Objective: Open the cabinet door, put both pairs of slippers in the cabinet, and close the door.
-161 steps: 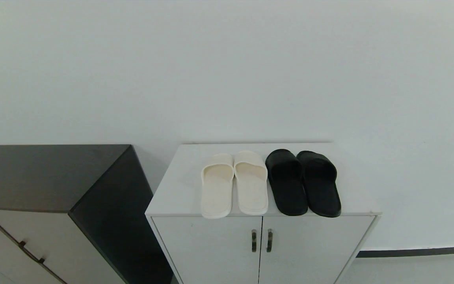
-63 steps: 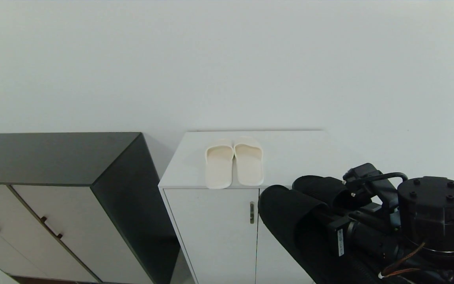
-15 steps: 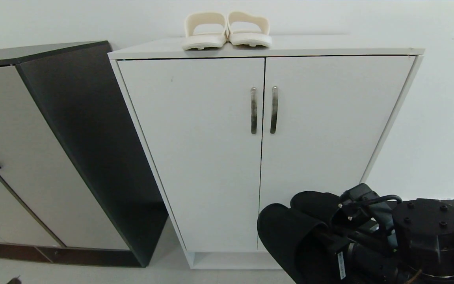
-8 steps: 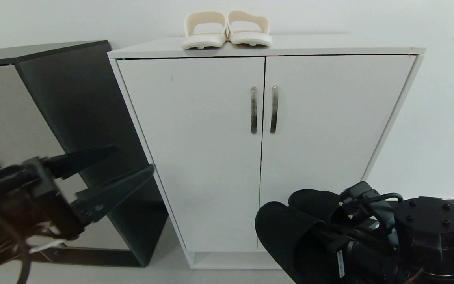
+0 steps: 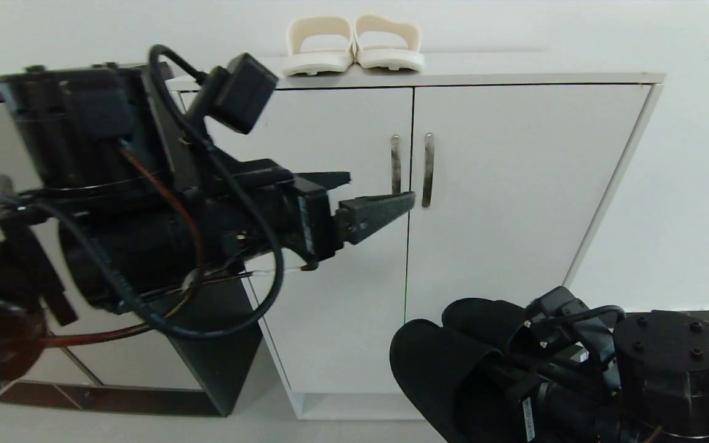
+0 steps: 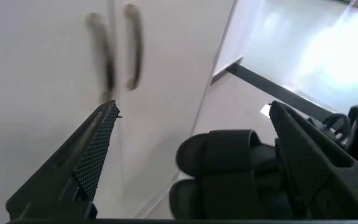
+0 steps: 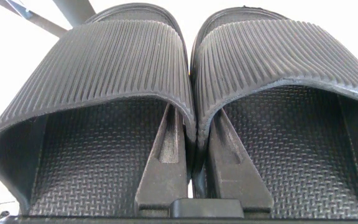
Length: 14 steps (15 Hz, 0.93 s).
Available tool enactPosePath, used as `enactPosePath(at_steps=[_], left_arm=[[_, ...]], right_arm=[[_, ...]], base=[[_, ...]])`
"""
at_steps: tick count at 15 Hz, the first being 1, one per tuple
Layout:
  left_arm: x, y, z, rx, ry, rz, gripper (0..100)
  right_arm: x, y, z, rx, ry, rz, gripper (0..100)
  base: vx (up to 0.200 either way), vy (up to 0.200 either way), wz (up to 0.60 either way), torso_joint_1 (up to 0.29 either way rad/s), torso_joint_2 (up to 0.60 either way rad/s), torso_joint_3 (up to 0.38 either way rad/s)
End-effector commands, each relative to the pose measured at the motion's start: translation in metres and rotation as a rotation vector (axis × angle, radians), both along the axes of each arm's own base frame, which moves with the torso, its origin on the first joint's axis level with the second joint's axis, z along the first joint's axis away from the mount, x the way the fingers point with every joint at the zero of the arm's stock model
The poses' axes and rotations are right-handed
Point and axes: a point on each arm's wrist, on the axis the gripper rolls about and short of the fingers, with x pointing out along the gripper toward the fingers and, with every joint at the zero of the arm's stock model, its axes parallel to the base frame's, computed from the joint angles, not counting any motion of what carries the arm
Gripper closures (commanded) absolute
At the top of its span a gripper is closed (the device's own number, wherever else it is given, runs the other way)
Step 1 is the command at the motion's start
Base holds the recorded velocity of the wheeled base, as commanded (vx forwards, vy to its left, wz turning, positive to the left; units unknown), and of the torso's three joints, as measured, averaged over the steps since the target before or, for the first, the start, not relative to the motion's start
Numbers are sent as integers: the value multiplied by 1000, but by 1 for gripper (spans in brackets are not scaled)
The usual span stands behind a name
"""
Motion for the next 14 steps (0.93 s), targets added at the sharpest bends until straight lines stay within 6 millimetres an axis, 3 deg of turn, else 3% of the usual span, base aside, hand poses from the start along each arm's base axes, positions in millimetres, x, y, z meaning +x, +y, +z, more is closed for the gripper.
enactPosePath(at_steps=[1, 8, 12, 14], left_arm=[[28, -32, -15, 19, 60, -49, 0], [46, -49, 4, -120, 231, -294, 0], [68, -62, 3, -134, 209, -207, 0], [69, -62, 4, -139, 203, -179, 0]], right_arm=[[-1, 1, -2, -7, 7, 7, 100], [-4, 2, -2, -1, 9, 32, 100], [-3, 3, -3, -6, 13, 32, 100], [-3, 3, -4, -8, 15, 31, 100]], base=[[0, 0, 0, 0, 0, 0], [0, 0, 0, 0, 0, 0], [0, 0, 0, 0, 0, 0], [0, 0, 0, 0, 0, 0]])
